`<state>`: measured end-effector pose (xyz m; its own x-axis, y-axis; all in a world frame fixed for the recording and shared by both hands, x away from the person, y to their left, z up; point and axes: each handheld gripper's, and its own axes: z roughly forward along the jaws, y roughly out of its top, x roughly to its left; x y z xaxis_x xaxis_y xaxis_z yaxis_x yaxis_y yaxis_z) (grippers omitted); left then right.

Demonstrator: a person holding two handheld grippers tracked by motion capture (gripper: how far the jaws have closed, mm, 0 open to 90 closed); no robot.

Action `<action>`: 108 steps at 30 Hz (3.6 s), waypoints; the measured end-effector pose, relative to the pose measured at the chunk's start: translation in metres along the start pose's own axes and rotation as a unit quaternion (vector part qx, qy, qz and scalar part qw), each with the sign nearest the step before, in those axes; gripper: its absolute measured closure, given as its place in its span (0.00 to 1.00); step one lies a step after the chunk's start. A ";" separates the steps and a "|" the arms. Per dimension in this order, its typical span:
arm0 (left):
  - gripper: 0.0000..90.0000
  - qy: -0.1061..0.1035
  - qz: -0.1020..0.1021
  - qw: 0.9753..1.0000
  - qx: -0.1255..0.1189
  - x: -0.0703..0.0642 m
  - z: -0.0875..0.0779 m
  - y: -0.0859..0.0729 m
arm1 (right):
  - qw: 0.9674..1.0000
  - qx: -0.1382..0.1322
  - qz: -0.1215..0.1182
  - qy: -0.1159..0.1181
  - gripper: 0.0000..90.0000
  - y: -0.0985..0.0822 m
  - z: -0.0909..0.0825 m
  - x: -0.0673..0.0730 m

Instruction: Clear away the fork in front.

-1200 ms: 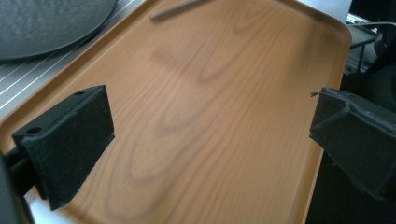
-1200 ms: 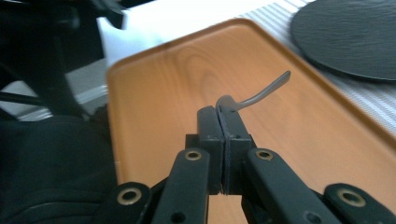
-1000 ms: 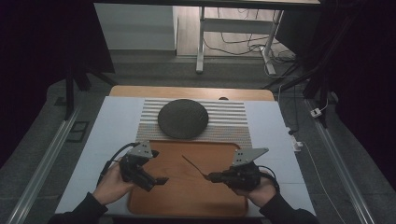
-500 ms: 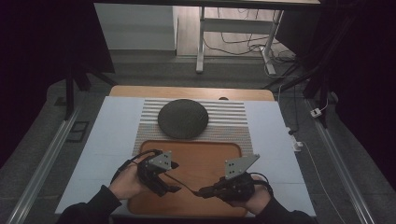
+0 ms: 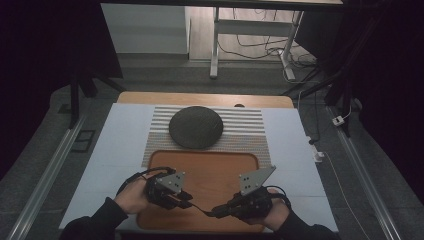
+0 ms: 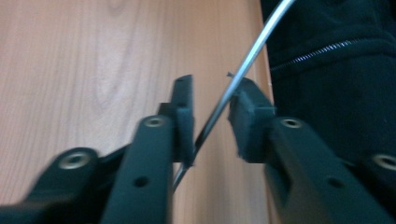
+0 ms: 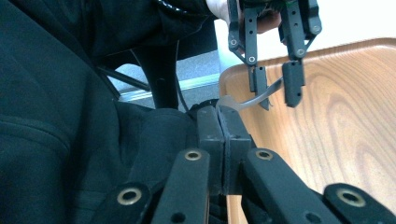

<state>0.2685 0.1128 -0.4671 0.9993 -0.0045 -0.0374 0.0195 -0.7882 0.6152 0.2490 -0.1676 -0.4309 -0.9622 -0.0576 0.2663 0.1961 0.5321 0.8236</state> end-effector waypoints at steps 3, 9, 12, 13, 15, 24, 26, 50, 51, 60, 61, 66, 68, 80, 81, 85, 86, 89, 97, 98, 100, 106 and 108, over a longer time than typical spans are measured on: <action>0.83 -0.001 0.020 1.000 0.004 -0.003 0.001 0.001 | 1.000 0.002 0.003 0.007 0.99 0.000 0.000 -0.001; 0.89 -0.009 0.052 0.998 0.016 -0.008 0.003 0.003 | 1.000 0.002 0.012 0.022 0.97 -0.002 -0.001 -0.005; 0.92 -0.019 0.061 0.998 0.021 -0.010 0.006 0.003 | 1.000 -0.001 0.016 0.010 0.93 -0.003 -0.003 -0.007; 0.92 -0.021 0.063 0.997 0.024 -0.011 0.007 0.003 | 1.000 -0.001 0.016 0.010 0.93 -0.003 -0.003 -0.007; 0.94 -0.025 0.068 0.997 0.029 -0.011 0.009 0.004 | 1.000 -0.007 0.020 -0.008 0.88 -0.003 -0.005 -0.010; 0.95 -0.025 0.006 0.999 0.033 -0.008 0.009 0.005 | 0.996 -0.014 0.045 -0.078 0.61 -0.003 -0.005 -0.016; 0.95 -0.023 -0.011 0.999 0.031 -0.007 0.007 0.006 | 0.994 -0.017 0.050 -0.098 0.54 -0.002 -0.005 -0.017; 0.95 0.027 -0.182 0.983 0.018 -0.011 -0.017 -0.010 | 0.967 0.016 0.073 -0.245 0.14 -0.012 -0.013 -0.019; 0.95 0.030 -0.189 0.981 0.020 -0.011 -0.018 -0.011 | 0.967 0.016 0.075 -0.244 0.13 -0.013 -0.013 -0.019; 0.95 0.053 -0.264 0.963 0.028 -0.014 -0.021 -0.030 | 0.955 0.020 0.092 -0.281 0.05 -0.020 -0.018 -0.017; 0.95 0.056 -0.272 0.960 0.028 -0.013 -0.022 -0.033 | 0.954 0.023 0.093 -0.285 0.05 -0.020 -0.020 -0.017; 0.95 0.069 -0.308 0.949 0.020 -0.016 -0.026 -0.042 | 0.949 0.018 0.092 -0.302 0.01 -0.025 -0.024 -0.014; 0.95 0.074 -0.321 0.944 0.021 -0.019 -0.026 -0.045 | 0.947 0.016 0.091 -0.307 0.00 -0.027 -0.026 -0.012; 0.95 0.104 -0.414 0.904 0.028 -0.027 -0.022 -0.058 | 0.935 0.002 0.102 -0.339 0.00 -0.041 -0.039 -0.002; 0.95 0.105 -0.423 0.900 0.030 -0.027 -0.021 -0.059 | 0.934 0.002 0.104 -0.342 0.00 -0.043 -0.040 -0.001; 0.95 0.107 -0.449 0.886 0.042 -0.025 -0.016 -0.063 | 0.931 -0.003 0.112 -0.347 0.00 -0.049 -0.046 0.003; 0.95 0.106 -0.451 0.885 0.047 -0.024 -0.016 -0.064 | 0.930 -0.001 0.115 -0.350 0.00 -0.051 -0.048 0.004; 0.95 0.108 -0.459 0.880 0.052 -0.023 -0.014 -0.066 | 0.927 -0.004 0.122 -0.355 0.00 -0.055 -0.052 0.007; 0.95 0.116 -0.456 0.880 0.066 -0.021 -0.006 -0.066 | 0.924 0.000 0.130 -0.360 0.00 -0.061 -0.057 0.011; 0.95 0.115 -0.456 0.880 0.067 -0.021 -0.005 -0.066 | 0.924 0.003 0.129 -0.361 0.00 -0.062 -0.057 0.012; 0.94 0.115 -0.455 0.880 0.071 -0.020 -0.003 -0.066 | 0.923 0.006 0.127 -0.363 0.00 -0.062 -0.058 0.012; 0.93 0.116 -0.450 0.882 0.077 -0.020 -0.001 -0.067 | 0.923 0.010 0.127 -0.364 0.00 -0.064 -0.058 0.013; 0.91 0.117 -0.449 0.883 0.076 -0.020 -0.001 -0.067 | 0.923 0.009 0.129 -0.363 0.00 -0.065 -0.059 0.013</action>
<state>0.2469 0.1659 -0.5067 0.5631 0.7774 -0.2802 0.8199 -0.4833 0.3068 0.2344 -0.2524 -0.4515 -0.7591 0.6496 0.0418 0.4386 0.4630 0.7702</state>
